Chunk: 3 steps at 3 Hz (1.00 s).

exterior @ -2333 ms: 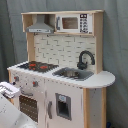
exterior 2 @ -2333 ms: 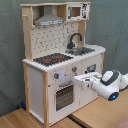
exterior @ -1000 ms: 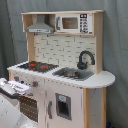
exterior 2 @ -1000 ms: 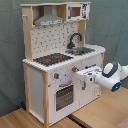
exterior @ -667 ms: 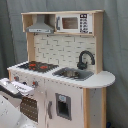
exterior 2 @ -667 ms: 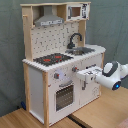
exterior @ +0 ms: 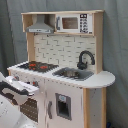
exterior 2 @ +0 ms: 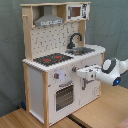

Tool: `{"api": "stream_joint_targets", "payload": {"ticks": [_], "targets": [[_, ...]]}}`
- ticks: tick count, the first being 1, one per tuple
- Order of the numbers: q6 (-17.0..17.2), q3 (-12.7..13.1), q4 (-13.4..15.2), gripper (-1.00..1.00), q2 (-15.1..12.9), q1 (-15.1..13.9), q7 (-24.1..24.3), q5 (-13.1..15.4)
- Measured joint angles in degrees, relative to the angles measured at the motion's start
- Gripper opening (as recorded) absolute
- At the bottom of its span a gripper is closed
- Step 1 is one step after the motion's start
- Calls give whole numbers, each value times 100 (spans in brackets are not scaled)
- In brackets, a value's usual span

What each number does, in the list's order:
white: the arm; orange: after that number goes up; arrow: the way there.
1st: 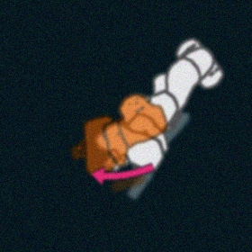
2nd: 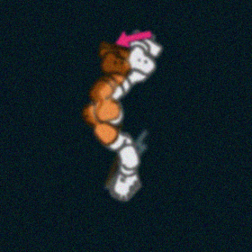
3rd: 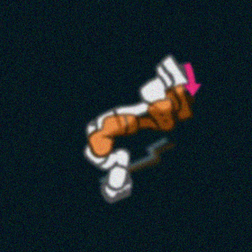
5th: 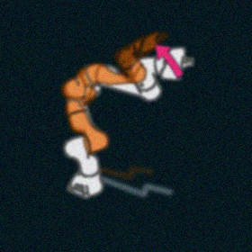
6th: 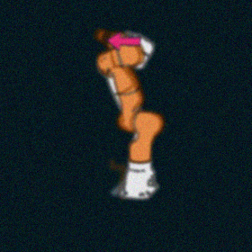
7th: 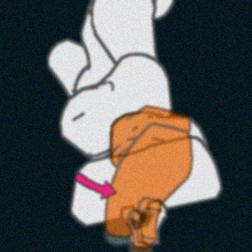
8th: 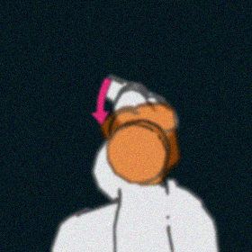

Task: Play with the kitchen

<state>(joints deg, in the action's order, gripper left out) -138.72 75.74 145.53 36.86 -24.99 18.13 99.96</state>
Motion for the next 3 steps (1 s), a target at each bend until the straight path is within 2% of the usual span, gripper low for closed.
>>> {"api": "stream_joint_targets", "payload": {"ticks": [1,2,3], "targets": [[-406,-65,-74,100,-3,-290,55,324],[-845,0,-327,100,-12,-545,55,512],[-1080,297,-541,100,-67,-914,55,544]]}}
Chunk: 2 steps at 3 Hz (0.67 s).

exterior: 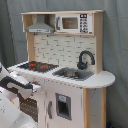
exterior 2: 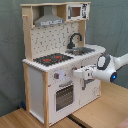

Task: Play with the kitchen

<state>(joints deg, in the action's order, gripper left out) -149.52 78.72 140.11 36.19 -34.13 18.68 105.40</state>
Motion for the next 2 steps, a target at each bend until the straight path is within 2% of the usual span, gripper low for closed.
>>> {"api": "stream_joint_targets", "payload": {"ticks": [1,2], "targets": [[-164,300,-248,100,-4,-410,0,2],[-289,467,-428,100,-4,-694,-1,3]]}}
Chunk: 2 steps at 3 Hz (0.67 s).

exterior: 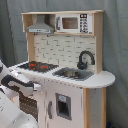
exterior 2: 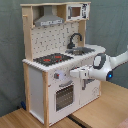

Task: Play with the kitchen

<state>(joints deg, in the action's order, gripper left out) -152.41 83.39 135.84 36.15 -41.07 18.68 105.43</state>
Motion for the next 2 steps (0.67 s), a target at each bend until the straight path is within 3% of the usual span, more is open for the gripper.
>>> {"api": "stream_joint_targets", "payload": {"ticks": [1,2], "targets": [[0,1,0,-100,0,0,0,0],[2,-1,4,-100,1,-13,419,1]]}}
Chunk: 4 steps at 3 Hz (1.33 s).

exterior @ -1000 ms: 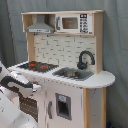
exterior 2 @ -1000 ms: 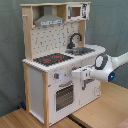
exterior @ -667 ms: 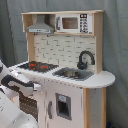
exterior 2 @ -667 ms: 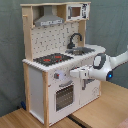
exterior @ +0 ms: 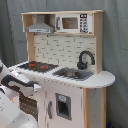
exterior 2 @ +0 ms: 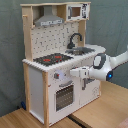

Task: Play with the kitchen

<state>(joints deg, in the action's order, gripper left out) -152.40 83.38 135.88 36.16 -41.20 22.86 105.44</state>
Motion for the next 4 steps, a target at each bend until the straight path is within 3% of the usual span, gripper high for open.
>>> {"api": "stream_joint_targets", "payload": {"ticks": [4], "targets": [[0,-2,1,-100,0,5,2496,0]]}}
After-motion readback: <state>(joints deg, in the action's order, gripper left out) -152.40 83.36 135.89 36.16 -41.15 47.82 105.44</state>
